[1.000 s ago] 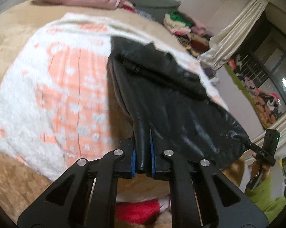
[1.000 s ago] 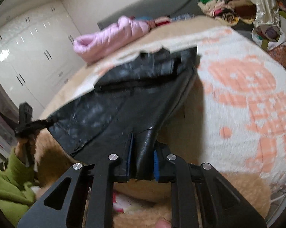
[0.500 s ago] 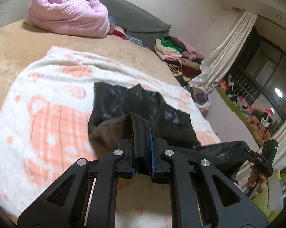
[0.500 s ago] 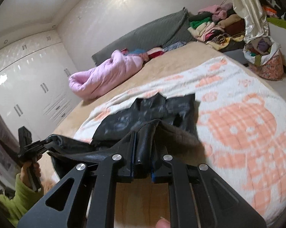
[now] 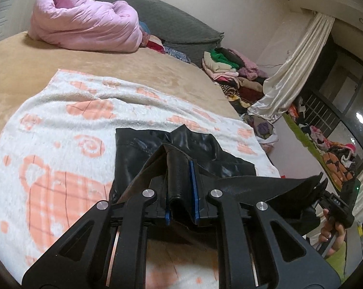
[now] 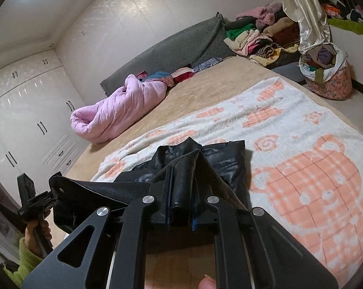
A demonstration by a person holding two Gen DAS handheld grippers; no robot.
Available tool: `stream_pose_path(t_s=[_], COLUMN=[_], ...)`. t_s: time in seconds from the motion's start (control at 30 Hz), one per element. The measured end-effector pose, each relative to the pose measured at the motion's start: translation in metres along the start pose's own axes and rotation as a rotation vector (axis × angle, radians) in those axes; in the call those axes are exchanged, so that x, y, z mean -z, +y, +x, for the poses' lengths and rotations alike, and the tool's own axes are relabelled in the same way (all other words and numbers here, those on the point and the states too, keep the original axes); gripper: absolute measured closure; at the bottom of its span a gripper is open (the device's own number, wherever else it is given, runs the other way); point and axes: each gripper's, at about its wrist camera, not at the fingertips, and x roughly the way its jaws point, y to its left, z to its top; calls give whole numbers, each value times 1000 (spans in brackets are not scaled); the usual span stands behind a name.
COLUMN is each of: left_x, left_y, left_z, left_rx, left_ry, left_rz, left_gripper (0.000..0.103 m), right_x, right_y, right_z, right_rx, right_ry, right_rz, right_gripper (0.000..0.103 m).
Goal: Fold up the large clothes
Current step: 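Lift the folded edge with both tools and lay it over toward the collar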
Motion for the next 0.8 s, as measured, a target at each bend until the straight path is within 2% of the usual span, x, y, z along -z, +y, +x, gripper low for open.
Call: stream_pose_path(t_s=[0.63, 0.8], left_x=[-20, -17], left_y=[28, 46], left_z=[77, 107], left_rx=[-79, -91], left_ry=[69, 112], left_rz=[11, 10], left_gripper=[92, 91], right_x=[-13, -10], right_y=[-29, -47], right_z=[90, 116], right_rx=[113, 140], right_ry=[46, 98], right_rz=[35, 55], right_gripper=[89, 87])
